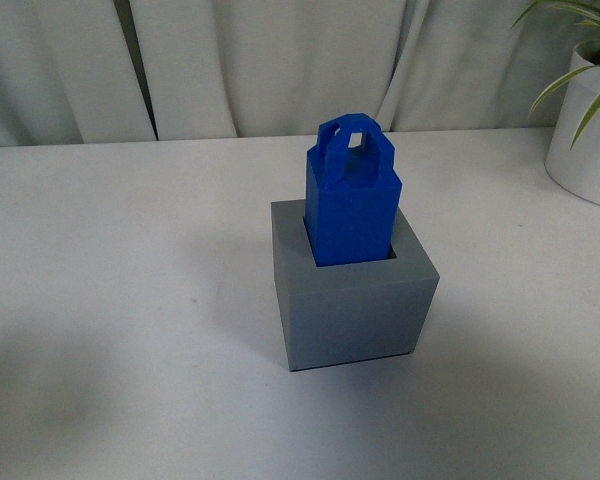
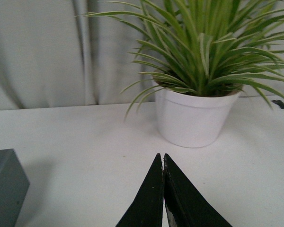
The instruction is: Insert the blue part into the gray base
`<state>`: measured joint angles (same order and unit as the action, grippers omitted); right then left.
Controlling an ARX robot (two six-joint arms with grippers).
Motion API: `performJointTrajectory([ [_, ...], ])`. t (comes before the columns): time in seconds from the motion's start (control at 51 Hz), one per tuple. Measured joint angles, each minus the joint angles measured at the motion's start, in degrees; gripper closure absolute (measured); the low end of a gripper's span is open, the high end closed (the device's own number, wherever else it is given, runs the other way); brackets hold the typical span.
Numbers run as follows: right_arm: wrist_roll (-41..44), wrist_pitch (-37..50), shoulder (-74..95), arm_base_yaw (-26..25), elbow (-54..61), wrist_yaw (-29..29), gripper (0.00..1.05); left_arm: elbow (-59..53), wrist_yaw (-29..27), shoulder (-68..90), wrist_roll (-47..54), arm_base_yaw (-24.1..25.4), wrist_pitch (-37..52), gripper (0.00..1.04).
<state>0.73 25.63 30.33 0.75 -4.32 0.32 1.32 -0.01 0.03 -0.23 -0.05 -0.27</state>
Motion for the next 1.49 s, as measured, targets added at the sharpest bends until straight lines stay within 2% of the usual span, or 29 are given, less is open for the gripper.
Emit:
performJointTrajectory([
  [0.843, -0.1, -10.6, -15.5, -0.6, 4.0, -0.4, 1.03, 0.0, 0.0, 0.0, 0.0, 0.0, 0.0, 0.06],
  [1.137, -0.1, -15.8, -20.7, -0.6, 4.0, -0.4, 1.03, 0.0, 0.0, 0.0, 0.0, 0.0, 0.0, 0.06],
  [1.255, -0.1, -24.9, -27.8, -0.6, 4.0, -0.5, 1.03, 0.0, -0.1, 0.0, 0.0, 0.0, 0.0, 0.06],
  [1.49, -0.1, -25.5, -30.1, -0.6, 4.0, -0.5, 1.03, 0.0, 0.0, 0.0, 0.0, 0.0, 0.0, 0.06],
])
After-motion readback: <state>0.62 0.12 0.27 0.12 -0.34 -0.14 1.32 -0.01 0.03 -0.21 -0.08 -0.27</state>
